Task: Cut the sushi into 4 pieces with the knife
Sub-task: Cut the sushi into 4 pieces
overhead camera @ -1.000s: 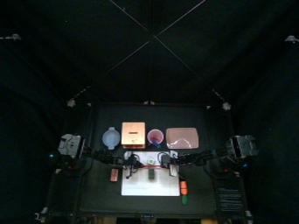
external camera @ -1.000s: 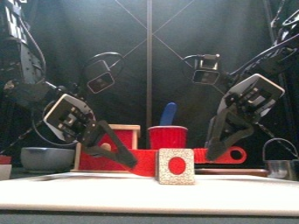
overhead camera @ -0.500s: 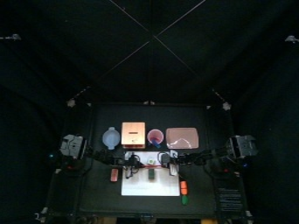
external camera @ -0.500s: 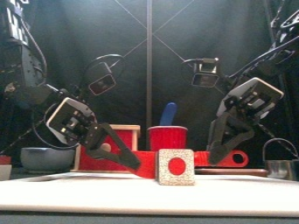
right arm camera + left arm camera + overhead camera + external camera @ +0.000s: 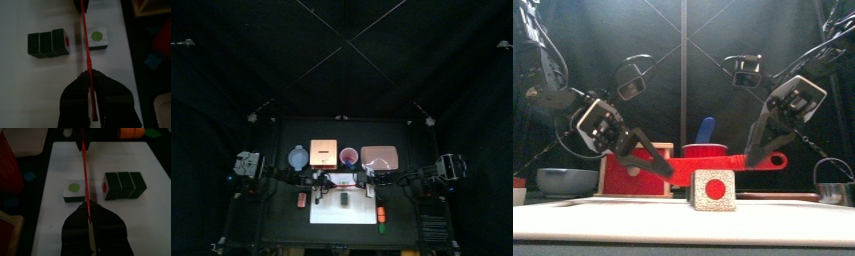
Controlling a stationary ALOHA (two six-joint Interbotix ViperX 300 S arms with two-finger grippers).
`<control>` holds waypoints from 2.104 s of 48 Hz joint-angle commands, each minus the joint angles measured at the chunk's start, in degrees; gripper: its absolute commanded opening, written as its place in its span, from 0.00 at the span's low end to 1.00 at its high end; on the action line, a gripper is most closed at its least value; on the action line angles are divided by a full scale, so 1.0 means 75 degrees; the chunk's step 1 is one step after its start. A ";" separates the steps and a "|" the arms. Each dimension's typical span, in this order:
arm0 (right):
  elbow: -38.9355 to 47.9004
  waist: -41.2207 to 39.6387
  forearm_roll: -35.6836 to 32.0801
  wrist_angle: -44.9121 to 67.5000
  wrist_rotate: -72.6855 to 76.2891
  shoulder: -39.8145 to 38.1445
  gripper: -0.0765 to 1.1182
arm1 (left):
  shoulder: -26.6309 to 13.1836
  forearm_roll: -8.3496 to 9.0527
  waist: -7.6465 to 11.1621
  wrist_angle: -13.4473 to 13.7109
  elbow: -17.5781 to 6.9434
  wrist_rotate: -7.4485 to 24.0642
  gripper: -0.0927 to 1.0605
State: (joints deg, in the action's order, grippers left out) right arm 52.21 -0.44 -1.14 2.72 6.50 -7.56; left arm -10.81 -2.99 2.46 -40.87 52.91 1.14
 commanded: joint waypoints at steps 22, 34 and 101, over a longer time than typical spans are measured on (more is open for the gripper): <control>0.0023 0.0773 0.0340 0.0059 0.0023 -0.0727 0.16 | 0.0504 0.0129 0.0867 -0.0035 -0.0035 -0.0059 0.28; 0.0012 0.0797 0.0410 0.0105 0.0023 -0.0375 0.16 | 0.0199 0.0070 0.1020 -0.0035 -0.0117 -0.0082 0.28; -0.0211 0.0328 0.0316 0.0059 0.0000 0.0680 0.16 | -0.0785 -0.0129 0.0527 0.0562 -0.0504 0.0035 0.28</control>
State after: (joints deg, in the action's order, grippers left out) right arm 51.15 4.04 1.58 2.99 6.59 -1.14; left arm -17.40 -4.83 7.65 -37.53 49.75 0.70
